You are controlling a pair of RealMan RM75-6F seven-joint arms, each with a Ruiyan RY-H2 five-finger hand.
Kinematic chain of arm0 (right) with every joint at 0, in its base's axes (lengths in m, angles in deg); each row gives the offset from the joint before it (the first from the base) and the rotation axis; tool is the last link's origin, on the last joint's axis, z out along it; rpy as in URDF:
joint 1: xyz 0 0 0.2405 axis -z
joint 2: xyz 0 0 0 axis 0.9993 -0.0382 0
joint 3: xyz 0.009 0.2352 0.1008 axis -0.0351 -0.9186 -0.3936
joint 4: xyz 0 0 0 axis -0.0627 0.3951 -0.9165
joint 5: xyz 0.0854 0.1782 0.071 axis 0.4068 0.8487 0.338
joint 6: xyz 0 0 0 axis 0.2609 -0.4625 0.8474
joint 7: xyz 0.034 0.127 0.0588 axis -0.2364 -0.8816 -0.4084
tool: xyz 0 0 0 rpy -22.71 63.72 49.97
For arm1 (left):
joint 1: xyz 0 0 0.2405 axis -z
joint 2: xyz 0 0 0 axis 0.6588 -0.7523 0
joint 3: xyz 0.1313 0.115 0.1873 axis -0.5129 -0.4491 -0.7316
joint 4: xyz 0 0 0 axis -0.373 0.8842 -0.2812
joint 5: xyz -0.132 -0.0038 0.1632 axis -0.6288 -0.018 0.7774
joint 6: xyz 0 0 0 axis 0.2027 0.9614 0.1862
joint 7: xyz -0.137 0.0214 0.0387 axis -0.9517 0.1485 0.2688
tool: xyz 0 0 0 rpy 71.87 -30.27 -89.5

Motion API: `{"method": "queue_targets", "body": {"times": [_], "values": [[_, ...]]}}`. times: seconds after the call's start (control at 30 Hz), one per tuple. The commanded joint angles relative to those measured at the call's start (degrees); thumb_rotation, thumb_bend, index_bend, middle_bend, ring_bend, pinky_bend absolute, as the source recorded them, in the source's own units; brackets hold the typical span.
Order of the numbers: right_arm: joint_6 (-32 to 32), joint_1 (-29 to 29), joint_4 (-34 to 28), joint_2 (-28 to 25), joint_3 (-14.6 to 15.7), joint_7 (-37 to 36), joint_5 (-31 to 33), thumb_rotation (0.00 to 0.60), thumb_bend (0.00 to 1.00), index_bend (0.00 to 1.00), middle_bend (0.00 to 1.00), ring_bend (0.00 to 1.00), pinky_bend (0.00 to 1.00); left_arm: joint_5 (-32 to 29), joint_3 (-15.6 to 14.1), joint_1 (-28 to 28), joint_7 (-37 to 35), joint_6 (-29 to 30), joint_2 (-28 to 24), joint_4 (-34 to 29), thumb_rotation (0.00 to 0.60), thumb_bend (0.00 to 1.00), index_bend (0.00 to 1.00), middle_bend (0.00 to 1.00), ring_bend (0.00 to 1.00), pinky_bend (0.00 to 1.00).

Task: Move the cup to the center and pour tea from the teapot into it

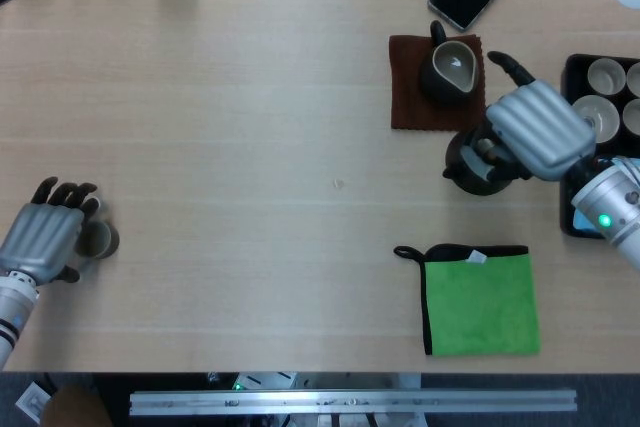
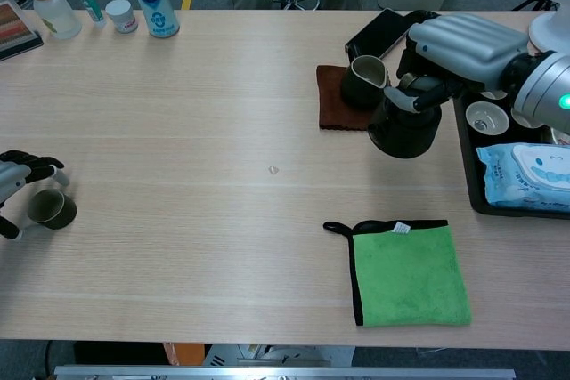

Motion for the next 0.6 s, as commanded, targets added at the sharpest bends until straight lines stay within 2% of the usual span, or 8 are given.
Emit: {"method": "queue_targets", "body": {"times": [0.03, 0.3, 0.6], "values": [[0.14, -0.03, -0.09, -0.02, 0.02, 0.01, 0.07, 0.410, 0.44, 1.00, 0.96, 0.88, 0.02, -0.18, -0.02, 0.02, -0.14, -0.06, 0.25, 0.30, 0.600, 0.25, 0.25, 0.13, 0.11, 0.03], [0.86, -0.20, -0.38, -0.28, 0.11, 0.09, 0.63, 0.412, 0.44, 1.00, 0.96, 0.88, 0.02, -0.70, -0.06, 0.10, 0.17, -0.08, 0.97, 1.29, 0.600, 0.26, 0.27, 0.14, 0.11, 0.03], [1.06, -0.24, -0.68, -0.45, 0.14, 0.25, 0.94, 0.413, 0.44, 1.00, 0.96, 0.88, 0.02, -0.19, -0.14, 0.10, -0.26, 0.46, 1.49, 2.07, 0.600, 0.27, 0.33, 0.15, 0.12, 0.03]]}}
